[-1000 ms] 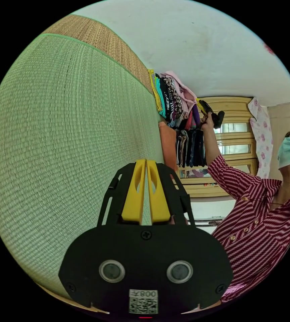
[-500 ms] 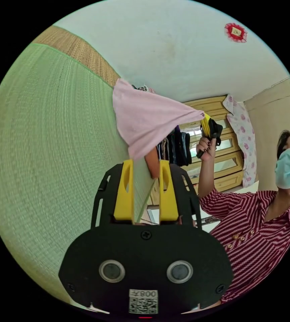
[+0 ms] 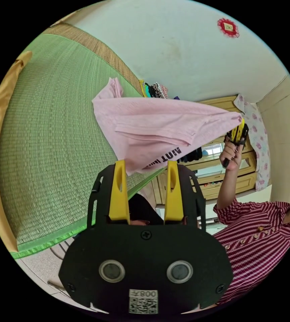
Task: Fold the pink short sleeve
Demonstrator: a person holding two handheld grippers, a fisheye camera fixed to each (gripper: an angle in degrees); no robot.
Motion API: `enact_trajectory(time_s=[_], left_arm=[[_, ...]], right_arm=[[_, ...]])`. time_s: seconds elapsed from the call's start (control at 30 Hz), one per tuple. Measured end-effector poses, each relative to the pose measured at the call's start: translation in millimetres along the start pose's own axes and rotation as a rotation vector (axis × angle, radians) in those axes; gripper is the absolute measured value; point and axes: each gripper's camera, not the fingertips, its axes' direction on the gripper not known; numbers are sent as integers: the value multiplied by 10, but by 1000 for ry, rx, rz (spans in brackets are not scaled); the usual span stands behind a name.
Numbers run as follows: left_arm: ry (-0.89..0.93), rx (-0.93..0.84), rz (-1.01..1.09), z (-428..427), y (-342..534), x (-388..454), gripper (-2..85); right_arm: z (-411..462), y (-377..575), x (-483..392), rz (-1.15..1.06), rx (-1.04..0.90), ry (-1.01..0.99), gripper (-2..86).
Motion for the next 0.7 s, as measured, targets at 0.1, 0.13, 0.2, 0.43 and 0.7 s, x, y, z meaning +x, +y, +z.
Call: enact_trajectory(time_s=[0.1,0.13,0.2,0.43,0.7], left_arm=[[47,20,-16,58,94,-57,166],[54,-8,-19,130,118,-79,163],[64,-67,-14,281,155,-106,151],[204,-122,-20,721,371,-131,60],[168,-27,60,625,619,14,8]], right_arm=[[-145,42,-200,-8,-2,20,5],[-200,64,-258,-6,2,31,5],[-270,94,-310,1,10,22,5],[-548,189,-469,41,34,39,5],[-1019,269,-631,62,90,74,5]])
